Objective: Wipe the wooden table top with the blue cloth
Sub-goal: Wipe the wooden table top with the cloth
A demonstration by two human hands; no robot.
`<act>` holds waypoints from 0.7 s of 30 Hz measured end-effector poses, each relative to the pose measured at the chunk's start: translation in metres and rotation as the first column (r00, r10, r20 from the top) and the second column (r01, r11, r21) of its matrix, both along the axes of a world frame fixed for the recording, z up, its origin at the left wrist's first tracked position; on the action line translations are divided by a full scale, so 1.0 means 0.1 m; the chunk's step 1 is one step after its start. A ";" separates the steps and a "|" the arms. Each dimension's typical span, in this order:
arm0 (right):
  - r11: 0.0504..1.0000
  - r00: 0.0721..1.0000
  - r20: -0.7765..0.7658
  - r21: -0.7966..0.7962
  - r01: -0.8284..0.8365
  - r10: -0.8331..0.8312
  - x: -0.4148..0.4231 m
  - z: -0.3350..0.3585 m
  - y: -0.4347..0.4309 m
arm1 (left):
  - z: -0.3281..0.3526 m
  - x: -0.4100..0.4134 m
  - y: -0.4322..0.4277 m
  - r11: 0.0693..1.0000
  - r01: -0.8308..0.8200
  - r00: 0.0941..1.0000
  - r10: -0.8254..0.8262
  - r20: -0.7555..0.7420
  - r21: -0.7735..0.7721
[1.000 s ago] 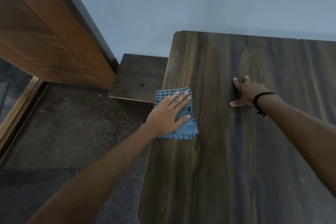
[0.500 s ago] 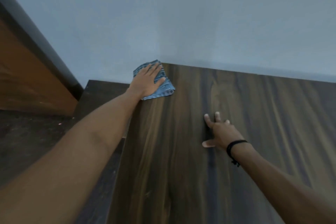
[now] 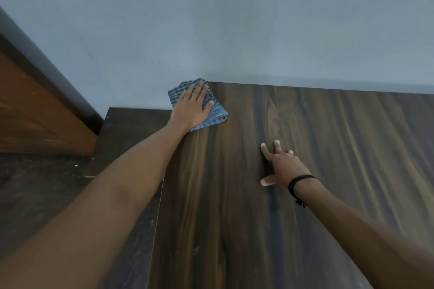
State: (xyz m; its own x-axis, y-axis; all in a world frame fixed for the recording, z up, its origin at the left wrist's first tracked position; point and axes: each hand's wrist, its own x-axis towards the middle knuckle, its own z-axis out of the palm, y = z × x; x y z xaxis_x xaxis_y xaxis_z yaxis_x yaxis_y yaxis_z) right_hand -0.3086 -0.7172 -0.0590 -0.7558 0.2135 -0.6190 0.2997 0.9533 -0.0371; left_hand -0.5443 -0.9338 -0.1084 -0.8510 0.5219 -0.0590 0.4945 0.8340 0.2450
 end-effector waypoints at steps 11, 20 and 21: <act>0.996 1.000 -0.008 0.089 -0.022 0.022 -0.02 0.05 -0.10 | 0.00 1.43 0.00 0.999 0.054 0.998 -0.054 0.011 0.006; 0.986 0.992 -0.069 0.137 -0.098 0.108 0.19 0.18 -0.26 | 0.00 3.00 -0.28 0.994 0.105 0.993 -0.104 0.049 -0.021; 0.984 0.990 -0.075 0.141 -0.104 0.116 0.24 0.18 -0.29 | 0.01 3.14 -0.31 0.993 0.120 0.992 -0.118 0.054 -0.022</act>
State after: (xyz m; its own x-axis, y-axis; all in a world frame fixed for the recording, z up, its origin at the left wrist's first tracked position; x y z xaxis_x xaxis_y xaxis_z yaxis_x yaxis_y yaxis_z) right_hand -0.2842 -0.7461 -0.0405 -0.8268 0.2046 -0.5240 0.1942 0.9781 0.0756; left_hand -0.2301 -0.9647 -0.1072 -0.7783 0.6171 -0.1158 0.5777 0.7761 0.2529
